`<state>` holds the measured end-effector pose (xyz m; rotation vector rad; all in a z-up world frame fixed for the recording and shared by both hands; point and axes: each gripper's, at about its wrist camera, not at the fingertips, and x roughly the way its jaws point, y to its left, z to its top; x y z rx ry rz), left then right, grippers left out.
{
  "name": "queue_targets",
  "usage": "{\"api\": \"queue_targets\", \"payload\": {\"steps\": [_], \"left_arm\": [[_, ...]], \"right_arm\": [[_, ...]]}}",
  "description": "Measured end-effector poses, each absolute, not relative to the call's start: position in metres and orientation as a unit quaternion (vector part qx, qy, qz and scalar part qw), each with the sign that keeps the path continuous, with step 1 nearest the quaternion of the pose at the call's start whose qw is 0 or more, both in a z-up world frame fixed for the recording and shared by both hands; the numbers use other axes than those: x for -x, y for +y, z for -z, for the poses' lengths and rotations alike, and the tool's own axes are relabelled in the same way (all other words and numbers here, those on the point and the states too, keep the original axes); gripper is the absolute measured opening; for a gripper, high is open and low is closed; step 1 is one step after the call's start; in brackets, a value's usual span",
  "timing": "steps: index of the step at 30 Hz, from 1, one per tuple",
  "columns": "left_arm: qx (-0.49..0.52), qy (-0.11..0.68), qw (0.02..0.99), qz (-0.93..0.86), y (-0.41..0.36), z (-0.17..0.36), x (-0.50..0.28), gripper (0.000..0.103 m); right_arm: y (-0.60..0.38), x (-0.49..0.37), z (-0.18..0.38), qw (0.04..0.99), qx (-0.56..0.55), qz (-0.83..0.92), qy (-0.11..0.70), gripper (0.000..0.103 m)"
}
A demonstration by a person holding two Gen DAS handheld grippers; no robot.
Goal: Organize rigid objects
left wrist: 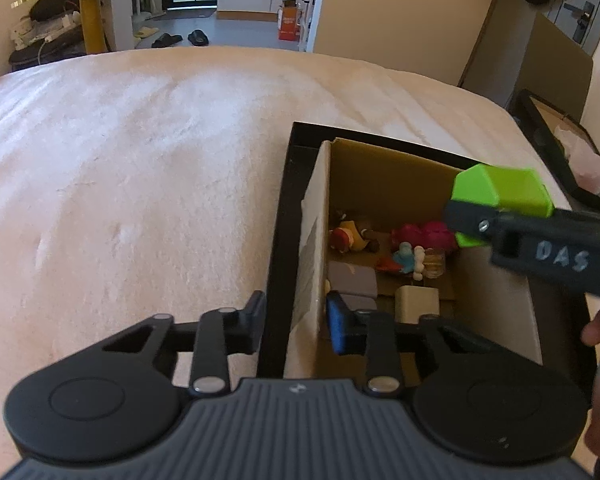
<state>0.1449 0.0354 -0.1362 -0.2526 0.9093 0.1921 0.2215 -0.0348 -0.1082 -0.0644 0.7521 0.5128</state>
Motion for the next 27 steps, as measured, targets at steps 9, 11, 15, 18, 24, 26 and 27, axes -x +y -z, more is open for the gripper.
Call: {"api": "queue_targets", "payload": {"steps": [9,11,15,18,24,26,27], "left_arm": [[0.127,0.433,0.889,-0.079,0.030,0.140,-0.143,0.011],[0.128,0.434,0.888,-0.078,0.030,0.140,-0.143,0.011],[0.133,0.435,0.887,-0.078,0.031,0.138,-0.141,0.011],[0.122,0.439,0.887,-0.077,0.029,0.136,-0.142,0.011],[0.105,0.448,0.885,-0.069,0.026,0.128,-0.142,0.012],[0.100,0.446,0.886,-0.071,0.026,0.122,-0.140,0.012],[0.098,0.445,0.887,-0.071,0.026,0.118,-0.139,0.012]], "right_arm": [[-0.025,-0.217,0.122,0.900,0.085,-0.234,0.357,0.059],[-0.023,-0.217,0.121,0.903,0.099,-0.227,0.350,0.061],[-0.030,-0.212,0.112,0.906,0.079,-0.230,0.346,0.062],[-0.040,-0.210,0.106,0.908,0.063,-0.227,0.347,0.062],[-0.070,-0.204,0.090,0.909,0.030,-0.221,0.353,0.064],[-0.085,-0.204,0.084,0.910,0.014,-0.215,0.355,0.065],[-0.091,-0.205,0.081,0.910,0.007,-0.212,0.356,0.065]]}}
